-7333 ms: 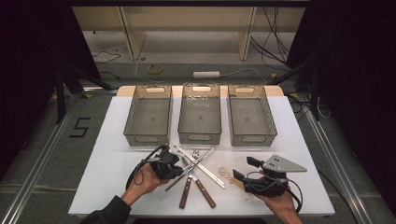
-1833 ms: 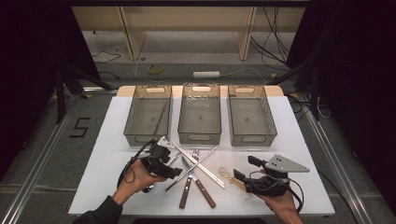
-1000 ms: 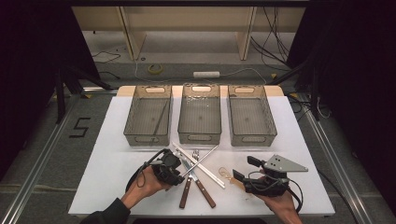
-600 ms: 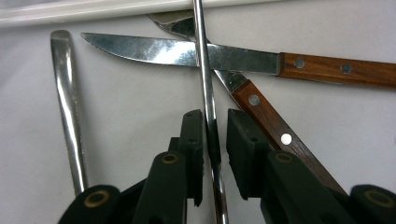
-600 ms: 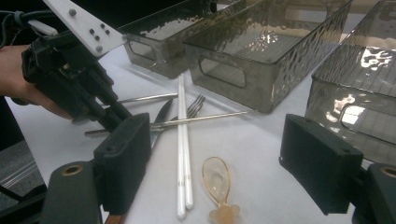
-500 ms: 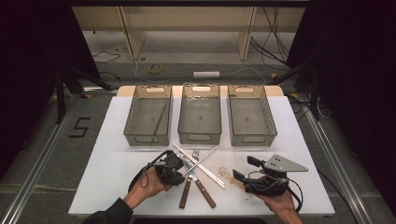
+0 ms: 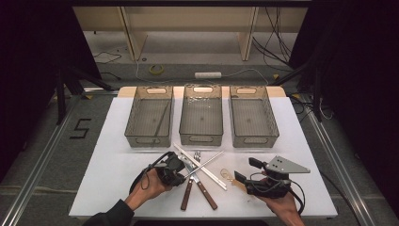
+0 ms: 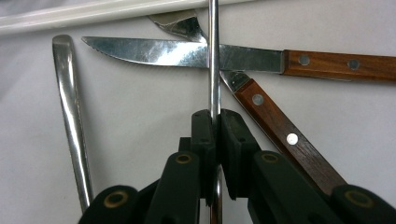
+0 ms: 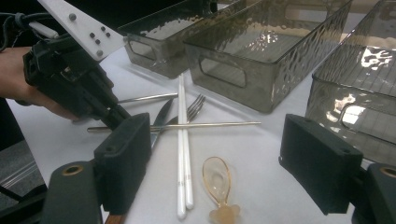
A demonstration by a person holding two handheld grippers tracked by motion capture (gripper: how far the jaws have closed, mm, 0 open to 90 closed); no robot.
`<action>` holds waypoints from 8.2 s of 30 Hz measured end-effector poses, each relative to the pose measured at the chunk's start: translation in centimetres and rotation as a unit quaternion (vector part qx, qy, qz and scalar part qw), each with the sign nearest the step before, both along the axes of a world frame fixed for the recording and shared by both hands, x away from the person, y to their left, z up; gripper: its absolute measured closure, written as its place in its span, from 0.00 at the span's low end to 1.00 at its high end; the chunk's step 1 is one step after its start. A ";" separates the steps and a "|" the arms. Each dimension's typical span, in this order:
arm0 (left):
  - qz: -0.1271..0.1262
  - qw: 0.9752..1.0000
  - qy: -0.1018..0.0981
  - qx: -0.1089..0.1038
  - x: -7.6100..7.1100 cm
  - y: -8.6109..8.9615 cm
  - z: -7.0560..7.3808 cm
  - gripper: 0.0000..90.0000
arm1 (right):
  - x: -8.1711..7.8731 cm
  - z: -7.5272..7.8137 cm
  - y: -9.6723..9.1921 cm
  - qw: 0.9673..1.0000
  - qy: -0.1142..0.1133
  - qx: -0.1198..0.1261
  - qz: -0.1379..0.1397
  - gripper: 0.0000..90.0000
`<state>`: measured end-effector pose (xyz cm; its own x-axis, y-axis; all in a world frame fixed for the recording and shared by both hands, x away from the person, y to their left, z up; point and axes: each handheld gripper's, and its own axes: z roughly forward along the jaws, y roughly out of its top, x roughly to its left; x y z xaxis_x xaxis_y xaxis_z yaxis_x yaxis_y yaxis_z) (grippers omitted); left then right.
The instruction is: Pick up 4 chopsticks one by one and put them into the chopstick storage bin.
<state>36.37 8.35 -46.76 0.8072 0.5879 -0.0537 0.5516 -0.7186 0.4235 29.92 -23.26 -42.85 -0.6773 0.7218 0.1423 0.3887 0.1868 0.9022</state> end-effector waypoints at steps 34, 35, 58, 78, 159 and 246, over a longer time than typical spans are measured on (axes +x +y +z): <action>0.012 0.993 -0.065 -0.095 -0.4 2.6 5.6 0.94 | 0.0 0.0 0.0 1.000 0.002 0.001 0.003 0.29; 0.013 0.993 -0.066 -0.096 -0.4 2.8 5.7 0.94 | 0.0 0.0 0.0 1.000 0.002 0.001 0.003 0.29; 0.098 0.976 -0.127 -0.147 2.2 8.0 9.8 0.94 | 0.1 -0.1 0.0 1.000 0.006 0.002 0.002 0.29; 0.204 0.956 -0.154 -0.145 7.8 12.3 9.5 0.94 | 0.2 -0.2 0.0 1.000 0.010 0.003 0.002 0.29; 0.225 0.940 -0.109 -0.233 4.4 12.0 5.8 0.24 | 1.2 0.1 1.1 0.997 0.049 -0.042 0.037 0.30; 0.153 0.936 -0.175 -0.265 -5.0 10.5 4.6 0.18 | 9.8 -3.6 12.6 0.921 0.213 -0.303 0.123 0.85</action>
